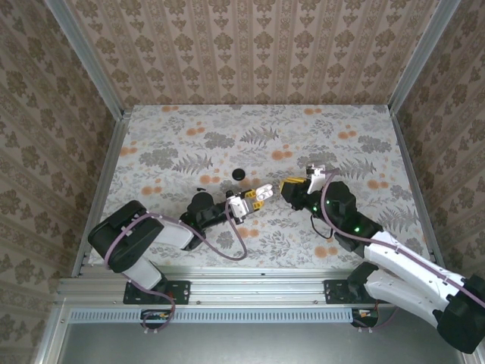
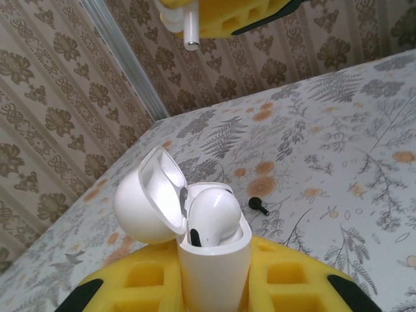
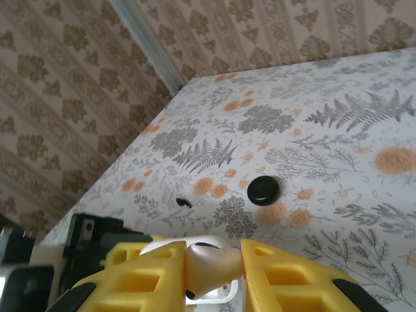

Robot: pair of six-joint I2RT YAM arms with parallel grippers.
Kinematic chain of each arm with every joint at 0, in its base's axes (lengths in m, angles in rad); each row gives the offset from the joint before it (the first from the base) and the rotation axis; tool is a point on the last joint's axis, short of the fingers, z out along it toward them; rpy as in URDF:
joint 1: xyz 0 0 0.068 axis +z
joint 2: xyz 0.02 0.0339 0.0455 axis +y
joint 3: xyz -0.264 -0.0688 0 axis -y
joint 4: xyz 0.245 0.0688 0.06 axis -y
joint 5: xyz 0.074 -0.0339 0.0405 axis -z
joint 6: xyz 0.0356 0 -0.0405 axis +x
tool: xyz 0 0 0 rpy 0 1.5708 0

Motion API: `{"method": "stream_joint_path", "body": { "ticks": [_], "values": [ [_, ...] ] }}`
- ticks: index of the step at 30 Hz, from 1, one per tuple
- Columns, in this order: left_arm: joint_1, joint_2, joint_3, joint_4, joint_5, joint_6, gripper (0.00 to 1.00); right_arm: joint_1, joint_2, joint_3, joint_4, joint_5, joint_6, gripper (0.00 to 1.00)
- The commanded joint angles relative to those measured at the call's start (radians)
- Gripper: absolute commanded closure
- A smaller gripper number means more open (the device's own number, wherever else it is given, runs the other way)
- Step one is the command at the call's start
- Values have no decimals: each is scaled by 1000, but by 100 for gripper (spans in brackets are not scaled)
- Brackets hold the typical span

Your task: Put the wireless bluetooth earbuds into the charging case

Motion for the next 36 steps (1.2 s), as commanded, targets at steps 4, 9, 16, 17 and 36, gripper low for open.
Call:
{"method": "stream_joint_path", "body": {
  "ticks": [4, 9, 16, 17, 36],
  "values": [
    [-13, 0, -1, 36, -68, 84, 100, 54, -14, -16, 1, 167, 165, 74],
    [-13, -10, 0, 38, -75, 74, 100, 77, 37, -14, 36, 179, 190, 74],
    [-13, -29, 1, 39, -89, 64, 100, 105, 107, -1, 74, 203, 213, 74],
    [-13, -30, -1, 39, -90, 63, 100, 106, 116, 2, 77, 208, 216, 74],
    [-14, -63, -9, 39, -87, 53, 100, 130, 224, 3, 166, 222, 235, 74]
  ]
}}
